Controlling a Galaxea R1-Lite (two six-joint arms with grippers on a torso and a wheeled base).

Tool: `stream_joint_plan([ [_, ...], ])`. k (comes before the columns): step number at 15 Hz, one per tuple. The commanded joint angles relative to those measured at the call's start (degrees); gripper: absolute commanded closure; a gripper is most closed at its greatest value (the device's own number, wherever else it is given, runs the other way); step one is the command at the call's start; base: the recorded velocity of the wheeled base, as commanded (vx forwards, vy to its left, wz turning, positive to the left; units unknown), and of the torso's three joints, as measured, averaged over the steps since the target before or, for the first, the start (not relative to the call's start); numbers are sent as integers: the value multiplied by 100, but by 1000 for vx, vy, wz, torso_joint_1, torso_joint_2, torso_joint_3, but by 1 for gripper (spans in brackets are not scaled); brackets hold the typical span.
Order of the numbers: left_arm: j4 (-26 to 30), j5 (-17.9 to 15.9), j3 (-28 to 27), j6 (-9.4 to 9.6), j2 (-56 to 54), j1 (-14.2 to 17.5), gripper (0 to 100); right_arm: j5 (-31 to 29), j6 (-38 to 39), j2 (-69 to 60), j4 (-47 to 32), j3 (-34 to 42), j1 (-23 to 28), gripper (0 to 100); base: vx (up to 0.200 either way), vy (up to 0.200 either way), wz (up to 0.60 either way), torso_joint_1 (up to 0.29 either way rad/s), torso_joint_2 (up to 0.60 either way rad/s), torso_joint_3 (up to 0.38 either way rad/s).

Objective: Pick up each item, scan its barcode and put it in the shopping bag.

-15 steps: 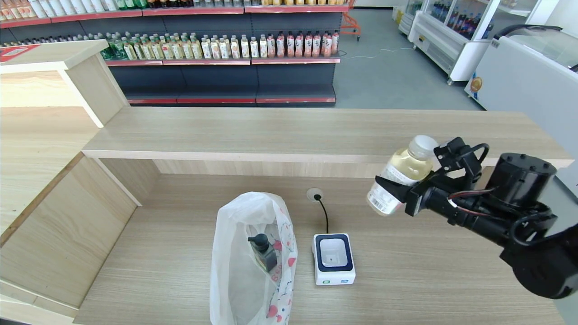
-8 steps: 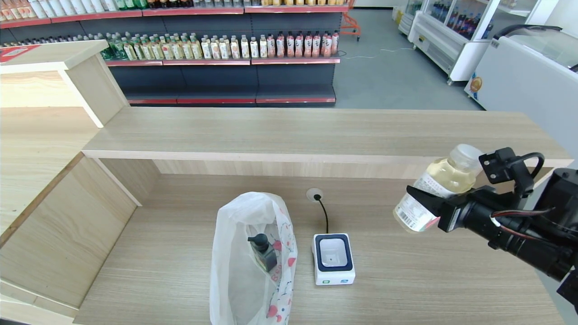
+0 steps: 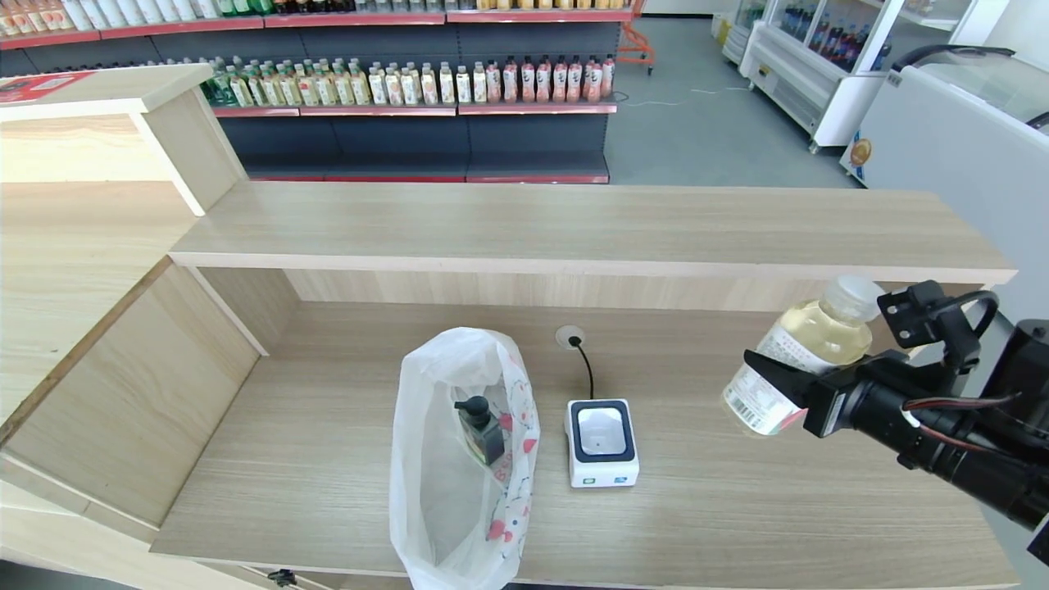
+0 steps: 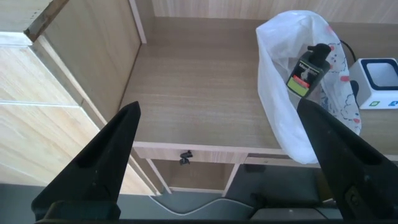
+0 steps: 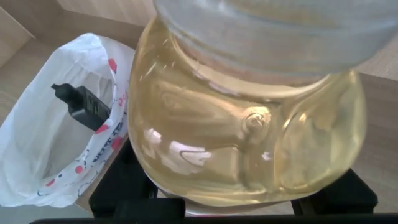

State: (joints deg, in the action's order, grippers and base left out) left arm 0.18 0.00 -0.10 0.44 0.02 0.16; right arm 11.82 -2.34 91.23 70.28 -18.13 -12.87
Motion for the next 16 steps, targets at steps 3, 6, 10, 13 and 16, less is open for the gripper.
stream_joint_plan([
  [3, -1, 0, 1, 0, -2, 2, 0, 22, 6, 79, -5, 2, -5, 100, 0, 200, 0, 17, 6, -2],
  [6, -1, 0, 1, 0, -2, 2, 0, 22, 216, 114, -5, -15, -13, 100, 0, 200, 0, -4, -2, 7],
  [10, -1, 0, 1, 18, -2, 2, 0, 22, 208, 123, -32, 90, -163, 100, 0, 100, 0, 13, 10, -1],
  [13, -1, 0, 1, 18, -2, 2, 0, 13, 216, 123, -190, 99, -541, 100, -133, 0, 0, 5, 0, 2],
  [16, -1, 0, 1, 26, -2, 2, 0, 22, 234, 184, -287, 152, -998, 100, -133, 0, 0, -2, 0, 2],
])
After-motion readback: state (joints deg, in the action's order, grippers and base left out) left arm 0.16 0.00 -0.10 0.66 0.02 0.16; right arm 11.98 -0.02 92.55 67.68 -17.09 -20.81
